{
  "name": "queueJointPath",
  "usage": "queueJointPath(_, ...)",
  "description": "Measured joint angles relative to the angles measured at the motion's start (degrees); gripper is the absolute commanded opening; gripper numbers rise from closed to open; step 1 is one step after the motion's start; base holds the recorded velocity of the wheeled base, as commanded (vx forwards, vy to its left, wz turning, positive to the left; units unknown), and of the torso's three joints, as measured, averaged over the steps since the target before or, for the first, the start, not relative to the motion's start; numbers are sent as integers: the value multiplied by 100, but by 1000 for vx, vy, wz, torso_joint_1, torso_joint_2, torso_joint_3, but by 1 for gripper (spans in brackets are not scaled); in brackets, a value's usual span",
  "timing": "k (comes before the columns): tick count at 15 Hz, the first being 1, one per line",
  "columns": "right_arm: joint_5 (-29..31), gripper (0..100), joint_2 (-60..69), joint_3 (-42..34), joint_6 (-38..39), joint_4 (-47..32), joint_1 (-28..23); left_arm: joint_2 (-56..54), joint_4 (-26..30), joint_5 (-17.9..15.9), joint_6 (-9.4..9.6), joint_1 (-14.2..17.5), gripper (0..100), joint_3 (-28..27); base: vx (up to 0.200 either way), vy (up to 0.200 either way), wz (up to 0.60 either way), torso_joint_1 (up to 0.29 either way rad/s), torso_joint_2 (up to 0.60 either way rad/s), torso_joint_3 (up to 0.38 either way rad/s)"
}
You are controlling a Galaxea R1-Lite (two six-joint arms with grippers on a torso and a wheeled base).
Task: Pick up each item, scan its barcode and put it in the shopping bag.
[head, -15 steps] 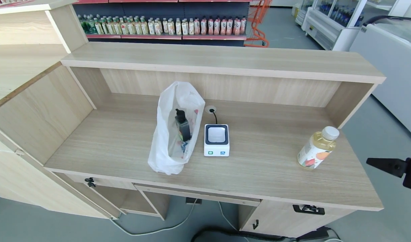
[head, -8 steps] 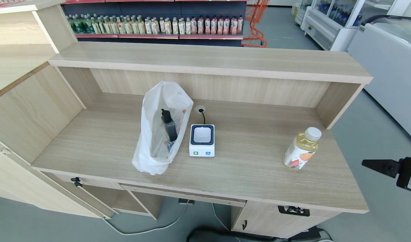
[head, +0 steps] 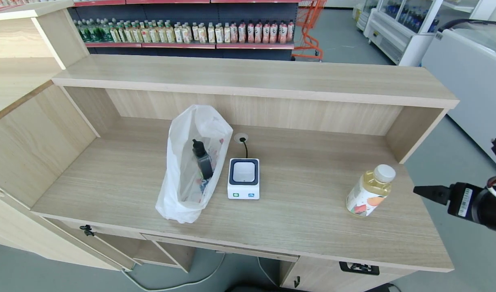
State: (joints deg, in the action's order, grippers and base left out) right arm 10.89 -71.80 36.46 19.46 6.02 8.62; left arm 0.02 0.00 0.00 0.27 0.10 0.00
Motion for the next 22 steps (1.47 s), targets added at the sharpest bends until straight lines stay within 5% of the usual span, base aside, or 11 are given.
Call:
queueJointPath(6,-22,100,-1235,-1298,-1473,3163,129,0,0,0,-2,-5,100,0,0,0,0,0,0,0)
queueJointPath(14,224,100,-3316,-1632,-1360,5999,584,0,0,0,-2,0,100,0,0,0,0,0,0,0)
queueJointPath(22,405,100,-4531,-973,-1343,6862,791,0,0,0,0,-2,100,0,0,0,0,0,0,0)
